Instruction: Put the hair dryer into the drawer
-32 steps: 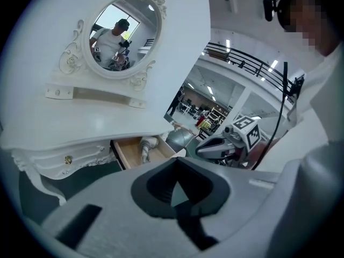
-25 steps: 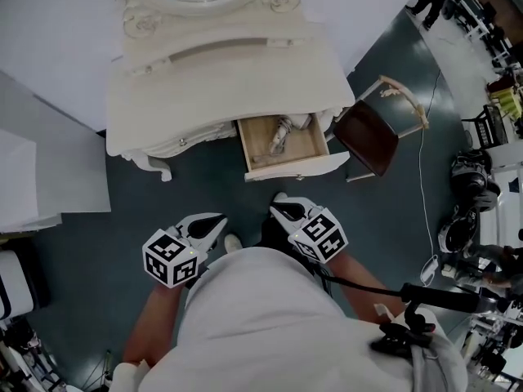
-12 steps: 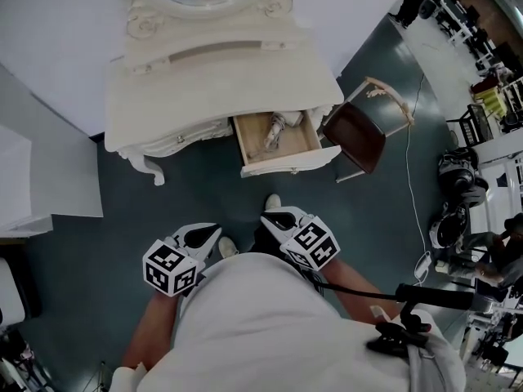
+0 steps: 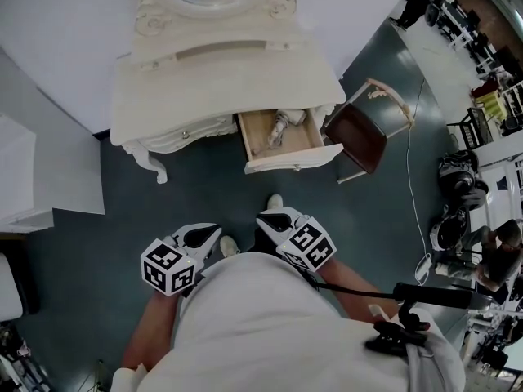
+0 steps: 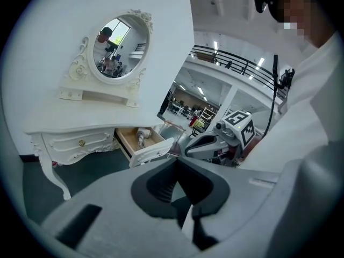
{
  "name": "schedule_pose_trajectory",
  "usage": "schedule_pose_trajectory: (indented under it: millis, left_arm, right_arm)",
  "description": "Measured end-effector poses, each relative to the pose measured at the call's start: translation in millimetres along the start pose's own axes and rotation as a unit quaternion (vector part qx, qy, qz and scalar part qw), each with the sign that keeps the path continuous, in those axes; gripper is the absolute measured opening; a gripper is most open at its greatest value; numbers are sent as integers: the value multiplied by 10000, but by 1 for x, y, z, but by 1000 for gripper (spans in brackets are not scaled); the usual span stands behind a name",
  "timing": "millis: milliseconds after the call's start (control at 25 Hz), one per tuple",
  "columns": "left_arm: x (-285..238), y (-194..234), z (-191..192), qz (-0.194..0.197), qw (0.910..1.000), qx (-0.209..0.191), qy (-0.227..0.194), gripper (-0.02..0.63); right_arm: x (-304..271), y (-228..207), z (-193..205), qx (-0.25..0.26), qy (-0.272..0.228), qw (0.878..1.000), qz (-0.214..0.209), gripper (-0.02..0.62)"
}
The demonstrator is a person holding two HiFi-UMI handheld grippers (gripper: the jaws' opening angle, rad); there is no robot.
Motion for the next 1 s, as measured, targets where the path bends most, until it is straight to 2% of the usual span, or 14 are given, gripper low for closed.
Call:
schedule_pose_trajectory:
  millis: [360, 1000]
  left_arm:
    - [14, 3, 14, -65, 10000, 39, 64, 2]
    - [-10, -6, 8, 125, 9996, -30, 271, 0]
  right_arm:
    - [-8, 14, 2, 153, 91, 9998, 9, 0]
    - [10, 4, 13, 139, 136, 9997, 130, 0]
Point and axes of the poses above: the fingertips, and each gripper's own axes: x backward along the fingers, y to its left, z out of its underside, the point moved 10 cm from there along x, backward along the fingers, and after that the axes turned 7 degrees about -x, right-handed, at the moved point
